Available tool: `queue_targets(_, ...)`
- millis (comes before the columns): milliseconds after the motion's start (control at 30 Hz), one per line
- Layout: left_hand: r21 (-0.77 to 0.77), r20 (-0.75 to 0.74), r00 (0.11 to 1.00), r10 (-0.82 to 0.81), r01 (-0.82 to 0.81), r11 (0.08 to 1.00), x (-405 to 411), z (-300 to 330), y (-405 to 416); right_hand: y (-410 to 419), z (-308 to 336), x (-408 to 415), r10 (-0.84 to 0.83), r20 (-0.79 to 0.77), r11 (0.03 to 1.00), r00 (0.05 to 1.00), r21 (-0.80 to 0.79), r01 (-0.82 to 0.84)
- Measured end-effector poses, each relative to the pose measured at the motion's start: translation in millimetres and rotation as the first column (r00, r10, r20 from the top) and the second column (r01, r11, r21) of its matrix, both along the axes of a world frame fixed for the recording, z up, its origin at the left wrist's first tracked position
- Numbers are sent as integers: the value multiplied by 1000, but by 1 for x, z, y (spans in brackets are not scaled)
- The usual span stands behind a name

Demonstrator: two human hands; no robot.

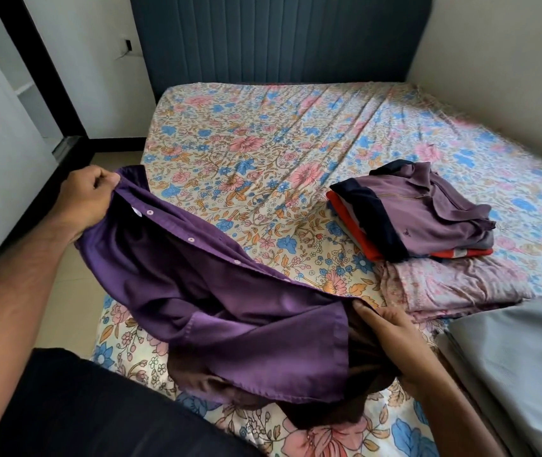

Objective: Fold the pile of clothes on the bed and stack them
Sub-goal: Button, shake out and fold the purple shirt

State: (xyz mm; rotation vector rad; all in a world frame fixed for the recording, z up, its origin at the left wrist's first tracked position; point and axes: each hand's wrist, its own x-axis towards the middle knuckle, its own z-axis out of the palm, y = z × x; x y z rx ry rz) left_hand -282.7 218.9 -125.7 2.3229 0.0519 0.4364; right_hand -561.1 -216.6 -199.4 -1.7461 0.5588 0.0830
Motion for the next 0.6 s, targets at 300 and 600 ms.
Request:
queue_targets(300, 21, -18, 998, -64, 65, 998, 4, -10, -5, 23, -16, 16, 288, 328, 738, 900, -675, 9)
queue_targets(600, 12, -17, 997, -78, 78, 997, 3, -14, 1, 49, -20, 36, 340, -176, 484, 924, -809, -333)
